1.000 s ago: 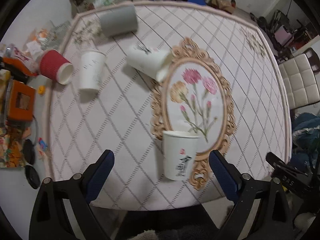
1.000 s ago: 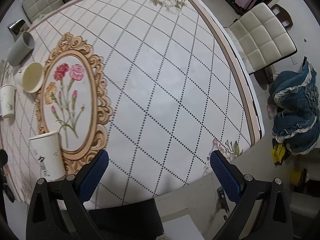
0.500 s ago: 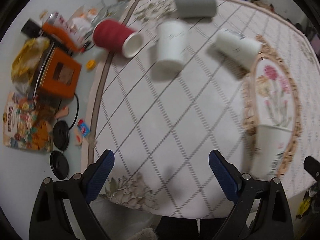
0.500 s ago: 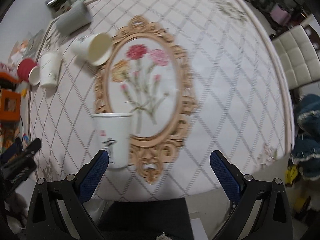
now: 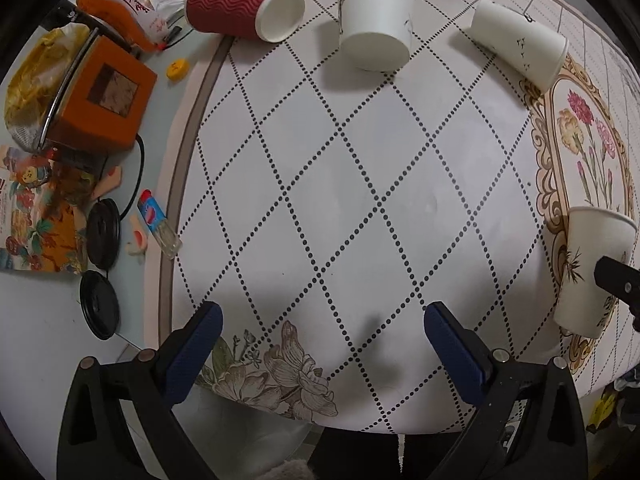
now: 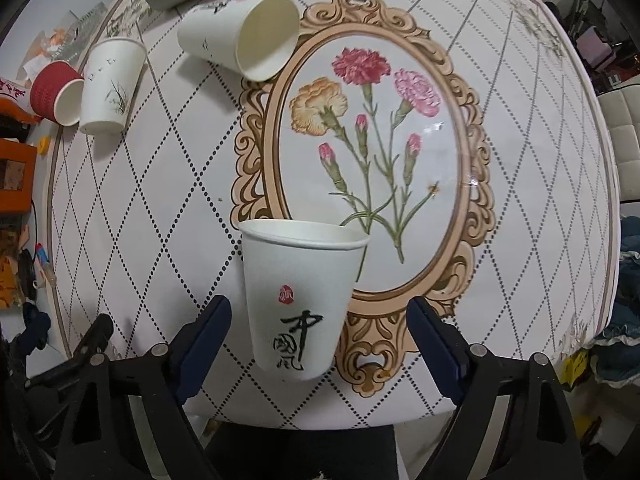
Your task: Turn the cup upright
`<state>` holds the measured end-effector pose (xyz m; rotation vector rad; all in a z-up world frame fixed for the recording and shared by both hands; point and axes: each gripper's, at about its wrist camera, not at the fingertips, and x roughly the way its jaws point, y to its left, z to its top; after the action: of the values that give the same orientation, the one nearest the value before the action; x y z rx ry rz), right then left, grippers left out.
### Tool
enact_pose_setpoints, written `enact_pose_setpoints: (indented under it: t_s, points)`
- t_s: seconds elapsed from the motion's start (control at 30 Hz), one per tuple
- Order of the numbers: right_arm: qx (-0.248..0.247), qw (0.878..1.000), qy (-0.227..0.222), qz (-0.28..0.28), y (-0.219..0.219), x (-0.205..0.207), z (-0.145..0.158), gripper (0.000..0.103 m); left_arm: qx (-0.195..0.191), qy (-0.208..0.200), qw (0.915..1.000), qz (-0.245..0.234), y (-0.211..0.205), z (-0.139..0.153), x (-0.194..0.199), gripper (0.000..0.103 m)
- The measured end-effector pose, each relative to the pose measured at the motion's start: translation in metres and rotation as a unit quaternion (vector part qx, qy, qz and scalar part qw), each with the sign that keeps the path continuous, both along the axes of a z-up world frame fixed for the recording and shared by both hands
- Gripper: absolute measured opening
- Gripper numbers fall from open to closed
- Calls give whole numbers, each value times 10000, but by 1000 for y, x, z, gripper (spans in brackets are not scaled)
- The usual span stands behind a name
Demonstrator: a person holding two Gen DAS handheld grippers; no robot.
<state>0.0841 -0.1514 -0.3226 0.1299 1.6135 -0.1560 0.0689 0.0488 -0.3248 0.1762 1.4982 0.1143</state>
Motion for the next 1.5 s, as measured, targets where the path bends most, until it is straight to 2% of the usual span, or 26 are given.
enact_pose_setpoints:
  t_s: [0.2,0.27,0.4,0.47,0.63,0.8,0.9,1.0,1.07,1.17,1.33,1.5]
  points:
    - [173,9997,169,-11,3,3,-12,73,37,71,10000,27,0,-6,0,103]
    - [236,9994,236,-5,4,4,-15,63,32,102,9999,27,-1,-7,1,103]
    - [271,9996,83,-77,0,4,-8,63,5,235,9997,25,-3,-11,4,103]
    - [415,9988,-156,-208,-6,4,0,63,-119,408,9990,135,-5,-12,7,103]
    - [288,9914,-1251,-266,-18,12,24,63,-360,533,9975,288,-12,-14,22,103]
    - [-179,9676,-2507,-233,-19,21,29,63,-417,517,9974,292,-20,-19,41,103]
    - [-522,9523,-3002,-169,-19,27,23,63,-432,494,9974,283,-25,-26,50,103]
    - [-731,9453,-3178,-76,-15,31,5,63,-350,467,9981,212,-28,-30,55,103]
    - [-840,9380,-3363,72,-11,28,4,63,-312,431,9985,131,-33,-32,56,103]
    - [-880,9357,-3413,146,-8,20,3,63,-285,392,9988,58,-40,-33,56,103]
    - [-805,9432,-3219,141,-8,1,2,65,-279,280,9992,-50,-44,-24,44,103]
    - [-760,9487,-3066,162,-8,-12,7,77,-285,116,9994,-164,-47,-8,29,103]
